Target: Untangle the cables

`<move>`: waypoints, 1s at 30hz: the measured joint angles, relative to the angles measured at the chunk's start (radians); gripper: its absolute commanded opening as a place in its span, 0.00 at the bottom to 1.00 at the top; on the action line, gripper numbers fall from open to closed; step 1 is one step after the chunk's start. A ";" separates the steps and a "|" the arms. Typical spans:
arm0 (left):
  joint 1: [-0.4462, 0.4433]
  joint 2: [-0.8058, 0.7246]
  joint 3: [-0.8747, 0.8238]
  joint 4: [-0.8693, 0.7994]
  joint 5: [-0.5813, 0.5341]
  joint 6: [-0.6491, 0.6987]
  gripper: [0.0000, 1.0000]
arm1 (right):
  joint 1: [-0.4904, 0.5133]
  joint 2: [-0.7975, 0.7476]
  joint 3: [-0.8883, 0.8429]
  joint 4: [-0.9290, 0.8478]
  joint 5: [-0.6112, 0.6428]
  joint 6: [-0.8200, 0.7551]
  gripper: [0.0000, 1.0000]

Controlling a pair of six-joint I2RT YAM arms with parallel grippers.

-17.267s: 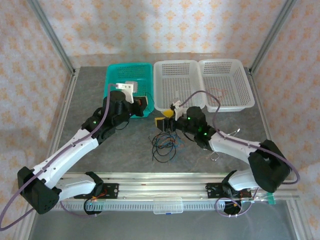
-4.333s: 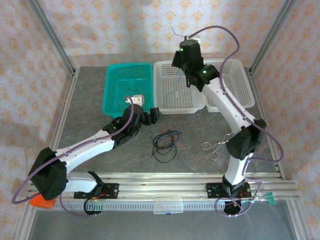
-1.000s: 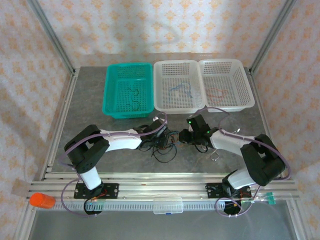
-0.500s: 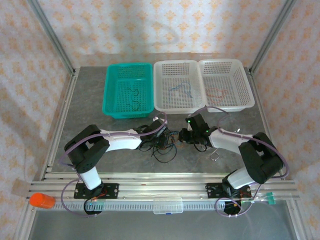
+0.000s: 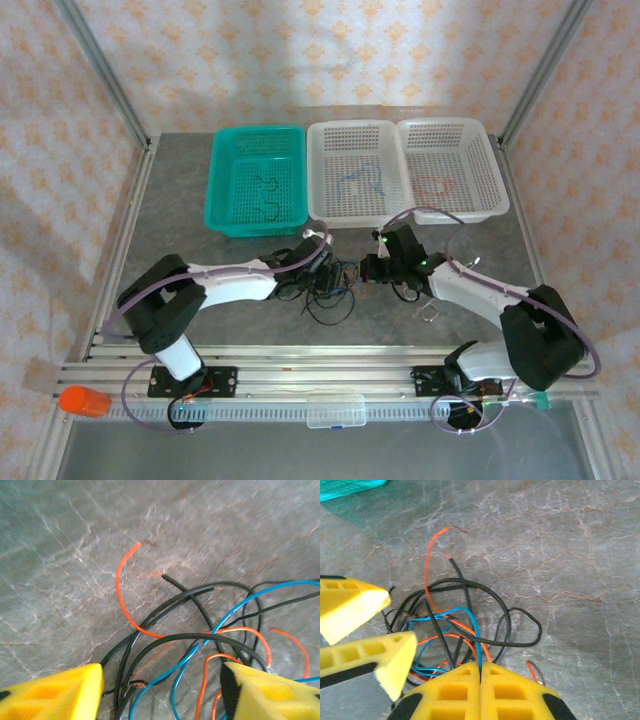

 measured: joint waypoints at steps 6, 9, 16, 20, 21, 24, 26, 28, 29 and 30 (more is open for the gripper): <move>0.000 -0.077 -0.053 0.087 0.004 0.000 0.83 | 0.000 -0.030 0.004 -0.014 -0.055 -0.029 0.00; 0.000 -0.063 -0.054 0.114 0.013 0.000 0.84 | 0.000 -0.052 0.004 -0.017 -0.081 -0.040 0.00; 0.000 0.011 -0.038 0.159 0.040 0.003 0.84 | 0.000 -0.081 0.005 -0.023 -0.113 -0.057 0.00; 0.000 0.042 -0.022 0.169 0.053 0.004 0.84 | 0.000 -0.089 0.005 -0.032 -0.124 -0.059 0.00; 0.000 0.049 -0.017 0.171 0.052 0.004 0.84 | 0.000 -0.093 0.006 -0.036 -0.126 -0.059 0.00; 0.000 0.080 0.006 0.169 0.035 0.002 0.84 | 0.000 -0.110 0.011 -0.051 -0.143 -0.065 0.00; 0.000 0.107 0.028 0.161 0.019 -0.001 0.84 | 0.000 -0.116 0.026 -0.068 -0.157 -0.074 0.00; 0.000 0.135 0.050 0.155 -0.001 -0.009 0.84 | 0.000 -0.129 0.047 -0.094 -0.170 -0.091 0.00; 0.000 0.147 0.056 0.153 -0.010 -0.016 0.84 | -0.002 -0.140 0.063 -0.115 -0.179 -0.104 0.00; 0.000 0.153 0.057 0.151 -0.019 -0.018 0.84 | -0.002 -0.150 0.076 -0.131 -0.185 -0.112 0.00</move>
